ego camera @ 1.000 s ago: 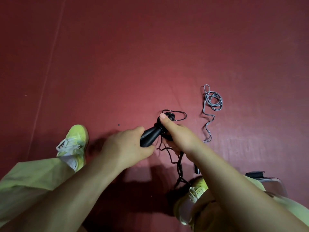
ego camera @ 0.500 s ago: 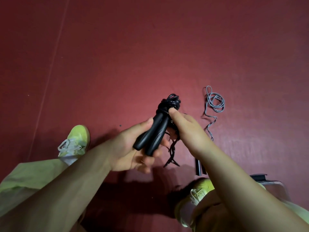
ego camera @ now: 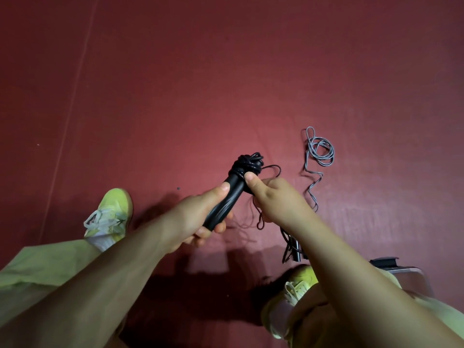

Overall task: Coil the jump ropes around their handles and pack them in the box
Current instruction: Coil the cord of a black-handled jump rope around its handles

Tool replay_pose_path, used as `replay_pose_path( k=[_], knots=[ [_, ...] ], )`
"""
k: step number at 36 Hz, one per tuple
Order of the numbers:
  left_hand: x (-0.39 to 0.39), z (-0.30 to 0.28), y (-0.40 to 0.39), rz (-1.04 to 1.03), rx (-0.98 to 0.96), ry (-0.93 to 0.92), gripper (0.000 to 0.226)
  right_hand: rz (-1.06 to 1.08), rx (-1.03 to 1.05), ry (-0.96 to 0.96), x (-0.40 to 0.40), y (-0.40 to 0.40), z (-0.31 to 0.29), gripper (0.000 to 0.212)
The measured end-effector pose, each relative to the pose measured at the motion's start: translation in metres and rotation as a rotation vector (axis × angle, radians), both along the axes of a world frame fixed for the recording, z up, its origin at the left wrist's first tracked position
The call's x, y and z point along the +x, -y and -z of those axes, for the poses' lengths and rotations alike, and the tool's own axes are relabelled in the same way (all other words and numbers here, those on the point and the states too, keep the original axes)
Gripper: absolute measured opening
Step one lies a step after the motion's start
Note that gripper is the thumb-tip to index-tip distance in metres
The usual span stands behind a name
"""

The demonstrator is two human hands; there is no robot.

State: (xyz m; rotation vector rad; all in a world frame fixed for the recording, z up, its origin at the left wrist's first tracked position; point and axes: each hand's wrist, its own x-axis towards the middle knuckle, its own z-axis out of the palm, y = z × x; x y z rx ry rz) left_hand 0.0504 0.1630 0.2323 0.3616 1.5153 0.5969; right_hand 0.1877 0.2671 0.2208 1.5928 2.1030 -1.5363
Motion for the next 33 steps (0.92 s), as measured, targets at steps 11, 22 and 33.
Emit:
replay_pose_path(
  k=[11, 22, 33],
  knots=[
    [-0.009, 0.012, 0.006, 0.197, 0.116, -0.572, 0.034, 0.088, -0.238, -0.146, -0.005, 0.01, -0.001, 0.075],
    [-0.007, 0.007, 0.006, 0.065, 0.161, -0.195, 0.043, 0.189, -0.217, -0.298, -0.006, 0.008, -0.007, 0.051],
    [-0.012, -0.005, 0.012, -0.125, 0.082, 1.025, 0.082, 0.176, -0.403, -0.586, -0.009, 0.004, -0.003, 0.067]
  ],
)
